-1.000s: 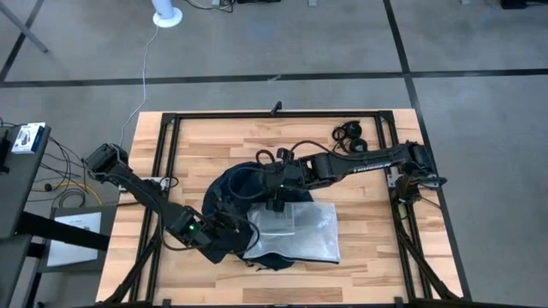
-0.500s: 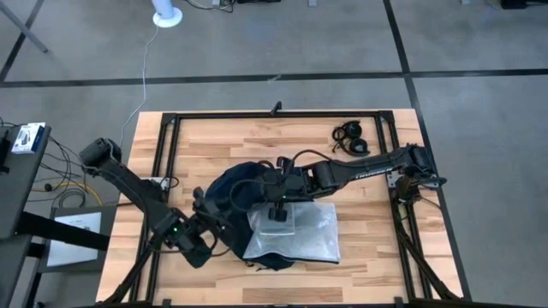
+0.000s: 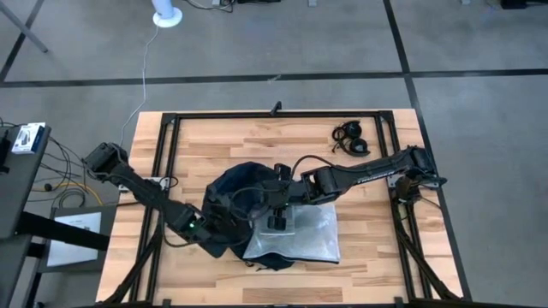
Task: Unpack backpack
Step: Put the white zip lock bag into the blue backpack
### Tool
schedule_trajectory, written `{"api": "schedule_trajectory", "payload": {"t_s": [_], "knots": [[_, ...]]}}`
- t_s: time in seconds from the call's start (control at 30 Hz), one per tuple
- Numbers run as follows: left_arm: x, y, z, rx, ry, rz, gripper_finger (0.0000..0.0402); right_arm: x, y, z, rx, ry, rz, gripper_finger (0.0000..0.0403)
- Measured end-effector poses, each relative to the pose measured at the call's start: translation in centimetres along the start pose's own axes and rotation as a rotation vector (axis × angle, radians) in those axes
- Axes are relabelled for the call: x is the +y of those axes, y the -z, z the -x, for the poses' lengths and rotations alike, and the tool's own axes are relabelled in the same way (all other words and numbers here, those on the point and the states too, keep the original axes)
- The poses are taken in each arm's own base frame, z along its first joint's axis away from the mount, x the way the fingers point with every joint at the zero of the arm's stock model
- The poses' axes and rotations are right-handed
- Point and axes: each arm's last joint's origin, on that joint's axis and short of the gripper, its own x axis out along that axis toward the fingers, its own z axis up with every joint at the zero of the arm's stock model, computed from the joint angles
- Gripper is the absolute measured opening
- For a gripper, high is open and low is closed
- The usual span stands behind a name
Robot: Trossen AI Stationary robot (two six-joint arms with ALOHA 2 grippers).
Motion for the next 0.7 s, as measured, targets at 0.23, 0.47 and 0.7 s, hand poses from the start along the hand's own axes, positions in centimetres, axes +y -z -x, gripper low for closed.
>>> {"api": "schedule_trajectory", "payload": {"t_s": [0.23, 0.47, 0.7], "knots": [[-1.4, -1.1, -0.8, 0.086, 0.253, -0.126, 0.0210, -0.4, -0.1, -0.1, -0.005, 0.006, -0.002, 0.0000], [-1.7, -1.3, -0.8, 0.082, 0.300, -0.151, 0.0248, -0.3, -0.4, -0.1, -0.032, 0.003, 0.028, 0.0000], [-1.5, -1.8, 0.2, 0.072, 0.339, -0.132, 0.0254, -1.0, -0.4, -0.3, -0.021, 0.017, 0.035, 0.0000]]}}
